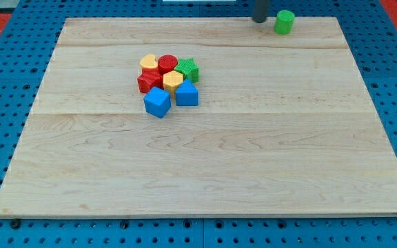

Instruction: Slide the yellow heart into the red blocks

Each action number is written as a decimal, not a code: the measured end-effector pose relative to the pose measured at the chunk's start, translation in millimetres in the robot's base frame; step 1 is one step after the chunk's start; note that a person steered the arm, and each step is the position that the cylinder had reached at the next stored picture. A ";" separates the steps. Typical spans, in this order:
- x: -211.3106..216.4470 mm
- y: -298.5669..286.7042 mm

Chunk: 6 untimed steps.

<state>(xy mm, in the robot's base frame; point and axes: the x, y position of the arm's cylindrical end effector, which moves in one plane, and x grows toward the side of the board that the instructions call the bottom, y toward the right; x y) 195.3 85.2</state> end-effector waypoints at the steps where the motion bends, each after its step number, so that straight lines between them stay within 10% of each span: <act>1: 30.5 -105.4; 3: 123.6 -235.8; 6: 201.7 -212.9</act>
